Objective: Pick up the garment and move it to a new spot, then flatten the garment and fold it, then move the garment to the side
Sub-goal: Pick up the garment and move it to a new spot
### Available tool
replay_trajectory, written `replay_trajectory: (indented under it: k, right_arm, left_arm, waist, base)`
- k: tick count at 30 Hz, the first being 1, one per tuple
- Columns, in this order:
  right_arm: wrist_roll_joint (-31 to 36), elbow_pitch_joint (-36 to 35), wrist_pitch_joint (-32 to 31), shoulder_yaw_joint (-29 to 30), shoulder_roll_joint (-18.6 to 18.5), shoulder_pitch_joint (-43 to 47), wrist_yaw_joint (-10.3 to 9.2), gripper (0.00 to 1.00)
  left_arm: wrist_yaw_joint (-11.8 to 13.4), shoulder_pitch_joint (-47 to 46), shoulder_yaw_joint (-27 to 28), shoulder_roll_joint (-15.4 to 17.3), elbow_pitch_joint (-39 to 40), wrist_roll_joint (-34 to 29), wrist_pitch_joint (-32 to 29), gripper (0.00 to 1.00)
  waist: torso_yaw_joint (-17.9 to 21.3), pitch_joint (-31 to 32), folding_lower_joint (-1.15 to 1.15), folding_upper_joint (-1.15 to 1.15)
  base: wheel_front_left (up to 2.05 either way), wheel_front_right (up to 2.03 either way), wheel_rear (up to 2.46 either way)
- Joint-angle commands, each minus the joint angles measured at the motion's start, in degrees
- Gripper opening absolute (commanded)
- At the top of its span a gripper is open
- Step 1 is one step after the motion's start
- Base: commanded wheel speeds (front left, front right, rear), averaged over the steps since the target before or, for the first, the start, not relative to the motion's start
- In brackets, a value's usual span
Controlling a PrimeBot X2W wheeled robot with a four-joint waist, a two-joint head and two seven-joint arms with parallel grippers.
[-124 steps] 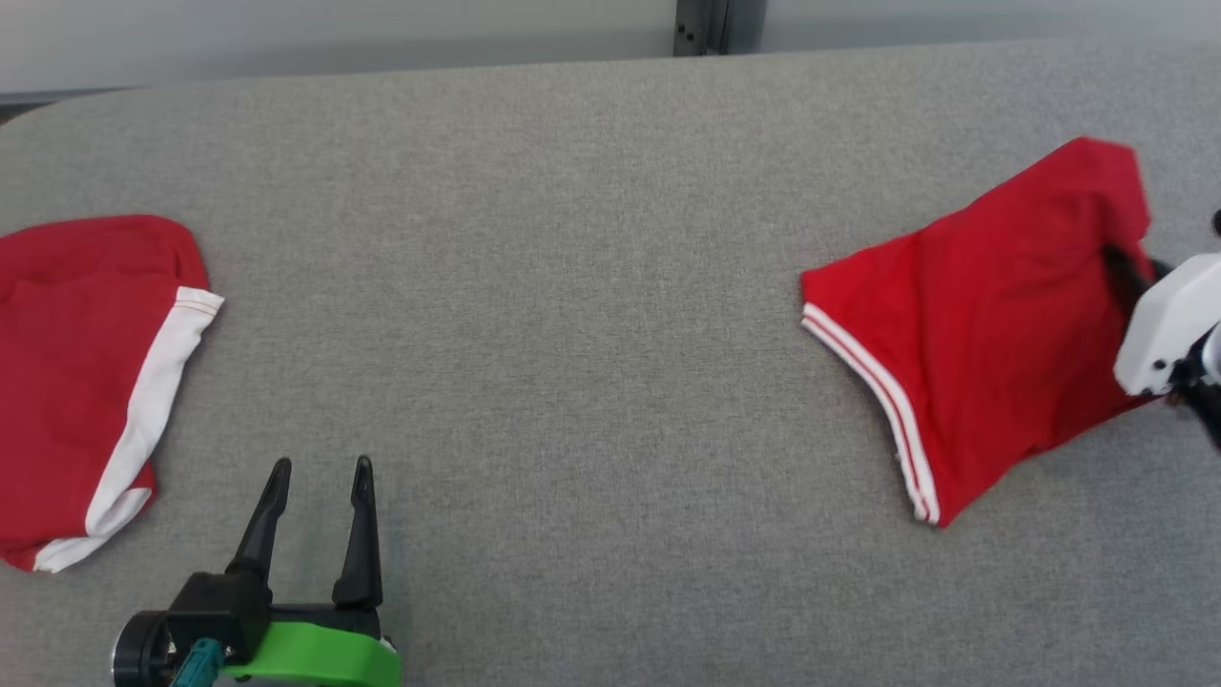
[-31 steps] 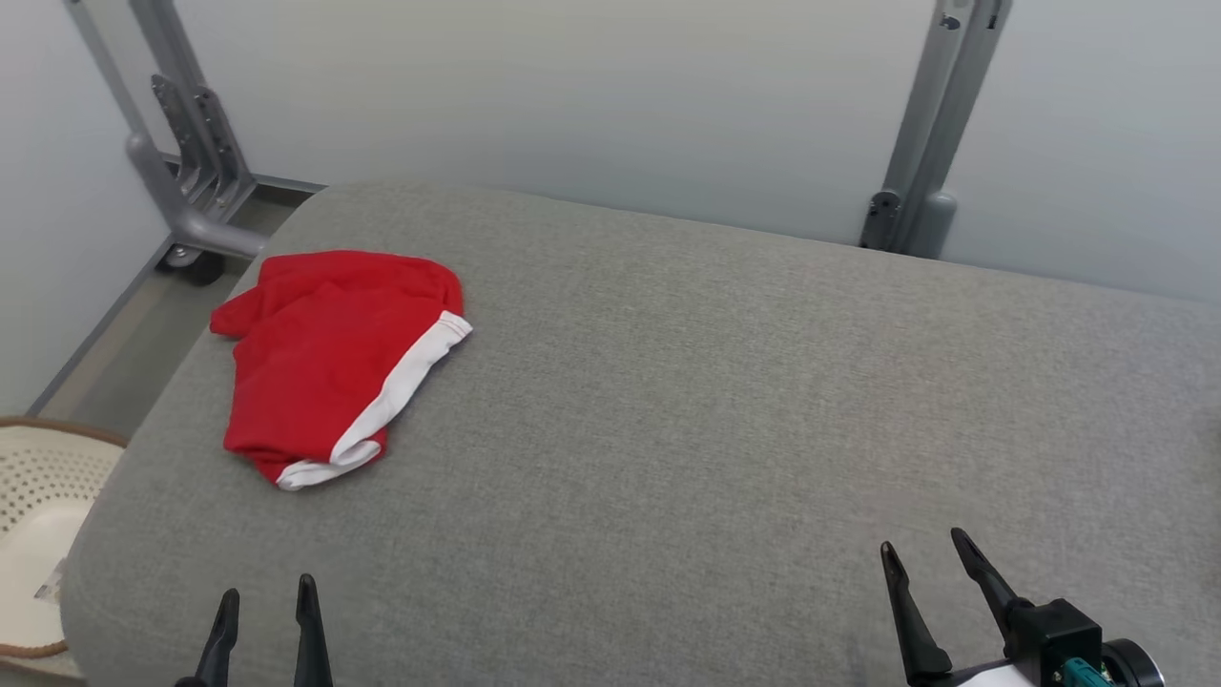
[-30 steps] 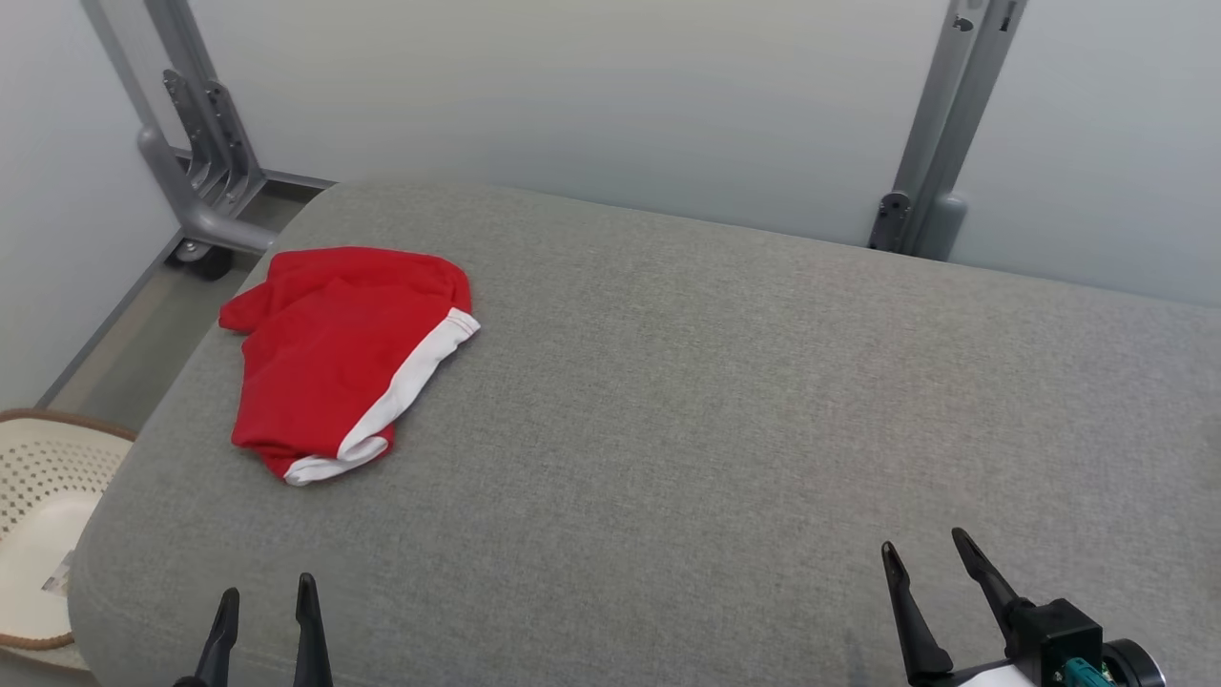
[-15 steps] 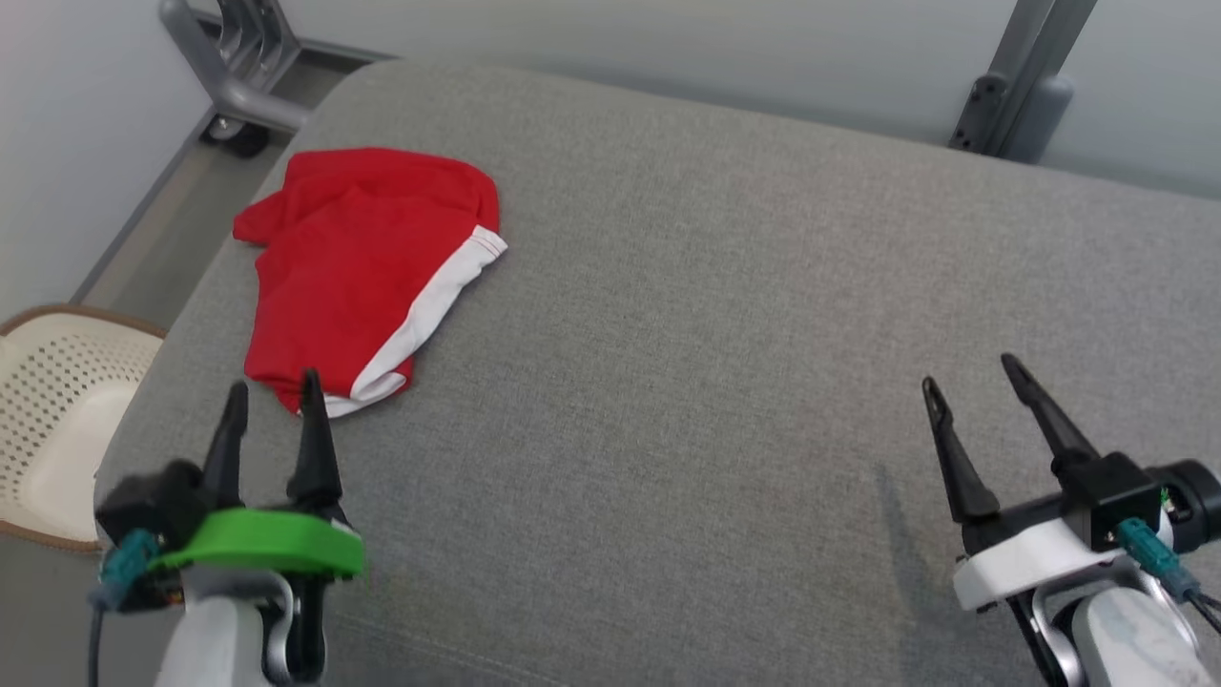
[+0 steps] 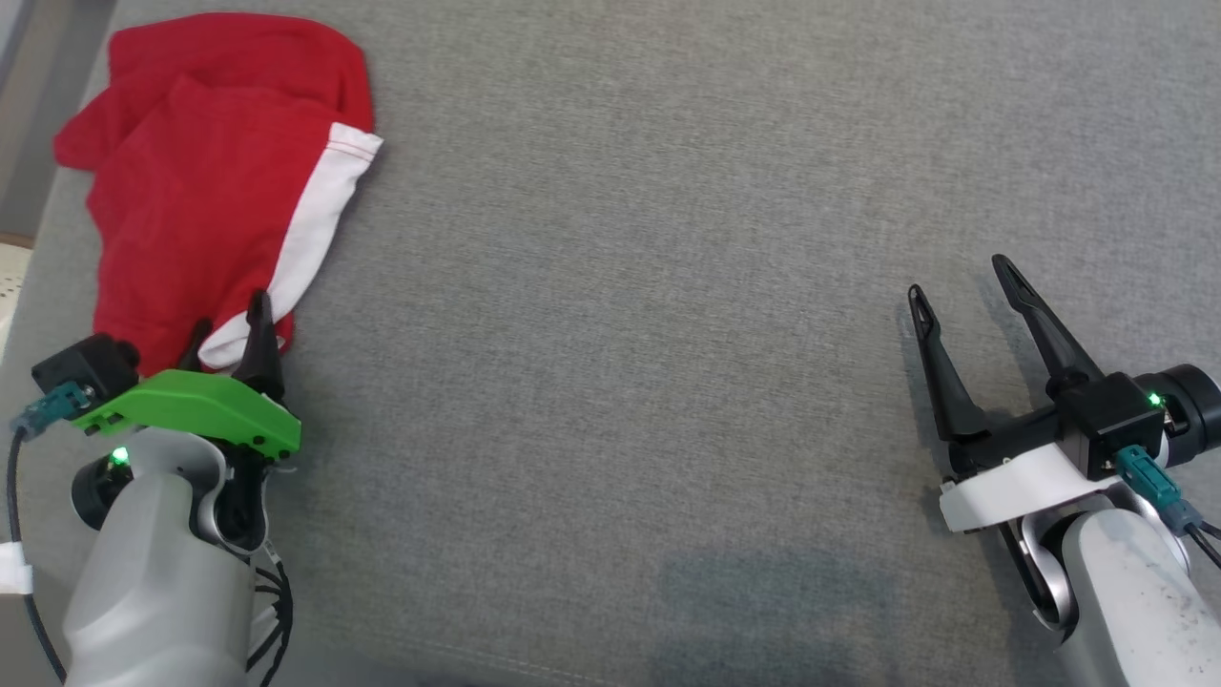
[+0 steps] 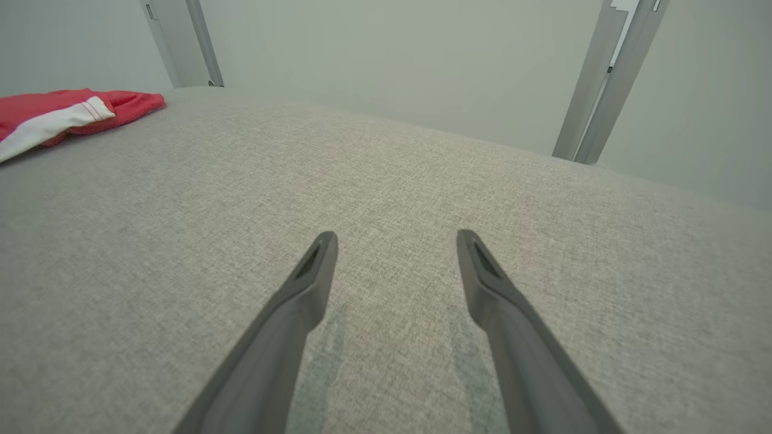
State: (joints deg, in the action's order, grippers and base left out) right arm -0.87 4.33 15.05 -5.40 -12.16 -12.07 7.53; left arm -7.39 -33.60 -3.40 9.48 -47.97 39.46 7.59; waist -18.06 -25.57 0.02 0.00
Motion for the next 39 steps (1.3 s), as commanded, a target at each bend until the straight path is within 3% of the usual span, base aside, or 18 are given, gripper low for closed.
replay_trajectory:
  k: [1, 2, 10, 20, 29, 39]
  right_arm:
    - [-0.46, -0.04, 0.17, 0.22, 0.14, -0.35, -0.08, 1.0]
    - [-0.48, 0.04, 0.16, 0.32, 0.45, -0.12, -0.08, 1.0]
    - [-0.97, 0.6, 0.17, 1.29, 2.87, 2.61, -0.08, 1.0]
    - [-1.52, 1.54, 0.17, 0.43, 6.35, 6.76, -0.08, 1.0]
    - [-2.1, 1.45, 0.17, 0.6, 8.28, 9.25, -0.08, 1.0]
    - [-2.68, 1.5, 0.17, 0.61, 9.05, 10.13, -0.08, 1.0]
  left_arm:
    - [-0.13, -1.04, -0.73, 0.45, -1.49, 0.83, -0.75, 0.58]
    - [-0.13, -1.21, -0.73, 0.98, -2.32, 1.68, -0.3, 0.01]
    - [-0.14, -0.01, -4.93, 4.34, -2.85, 1.84, 3.91, 0.0]
    - [-0.14, 4.69, -14.01, 6.44, 17.94, 4.29, 5.16, 0.0]
    - [1.46, 9.0, -23.71, 2.58, 38.22, 0.84, -2.38, 0.0]
    - [4.08, 6.63, -30.7, -4.35, 53.91, 2.89, -8.37, 0.0]
  waist:
    - [4.56, -3.25, -0.02, 0.0]
    - [4.78, -2.85, -0.02, 0.0]
    - [5.72, 2.42, -0.02, 0.0]
    - [10.13, 12.16, -0.02, 0.0]
    - [18.45, 16.49, -0.02, 0.0]
    - [27.25, 17.13, -0.02, 0.0]
  base:
    - [0.0, 0.0, 0.0]
    - [0.0, 0.0, 0.0]
    - [0.0, 0.0, 0.0]
    - [0.0, 0.0, 0.0]
    - [0.0, 0.0, 0.0]
    - [0.0, 0.0, 0.0]
